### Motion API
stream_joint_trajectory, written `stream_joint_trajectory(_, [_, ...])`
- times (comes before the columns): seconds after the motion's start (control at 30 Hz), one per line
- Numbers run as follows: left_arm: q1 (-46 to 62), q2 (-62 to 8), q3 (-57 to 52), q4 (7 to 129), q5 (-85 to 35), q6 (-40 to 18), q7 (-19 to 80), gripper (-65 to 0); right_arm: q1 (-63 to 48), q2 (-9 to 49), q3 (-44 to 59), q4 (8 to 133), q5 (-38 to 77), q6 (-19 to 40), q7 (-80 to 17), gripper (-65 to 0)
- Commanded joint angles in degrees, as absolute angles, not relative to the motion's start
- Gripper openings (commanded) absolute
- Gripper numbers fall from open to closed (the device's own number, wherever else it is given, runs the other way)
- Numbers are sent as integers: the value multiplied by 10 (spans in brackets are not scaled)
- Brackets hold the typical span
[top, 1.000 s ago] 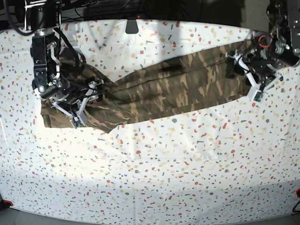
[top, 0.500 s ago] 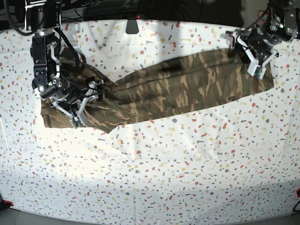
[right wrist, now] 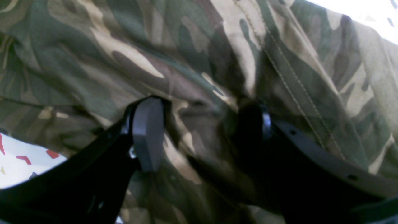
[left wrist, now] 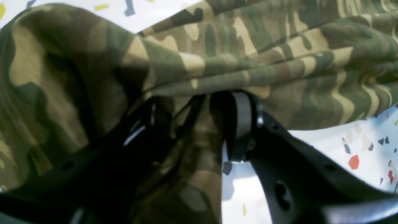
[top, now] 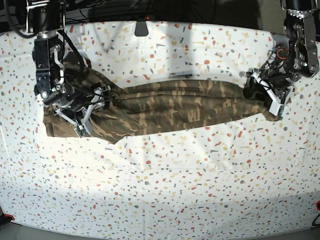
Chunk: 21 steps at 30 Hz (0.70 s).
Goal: Fold the T-shirt properly
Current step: 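Regrasp the strip end with the left gripper and pull it taut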
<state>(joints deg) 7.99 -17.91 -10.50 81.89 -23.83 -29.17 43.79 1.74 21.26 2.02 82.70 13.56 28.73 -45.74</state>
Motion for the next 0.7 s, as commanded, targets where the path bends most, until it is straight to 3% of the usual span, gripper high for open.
stream_joint_trajectory(0.0, [95,-180,-100,797,-165,-256,552,-371,22,220,23,826,106,274,-485,-281])
stream_joint_trajectory(0.1, [109,-182,-100,797,-165,-256,592,-371,18,221,23,814,100,274,-490,-281])
stream_joint_trajectory(0.4, [202,-241,-100,797,-165,-255,590,-371,61,236,23,745,92,274,-484,-281])
stream_joint_trajectory(0.67, [186,-304,-100,805,-216,-255,587,-371,89,252,22,739,119,287,-488,-281])
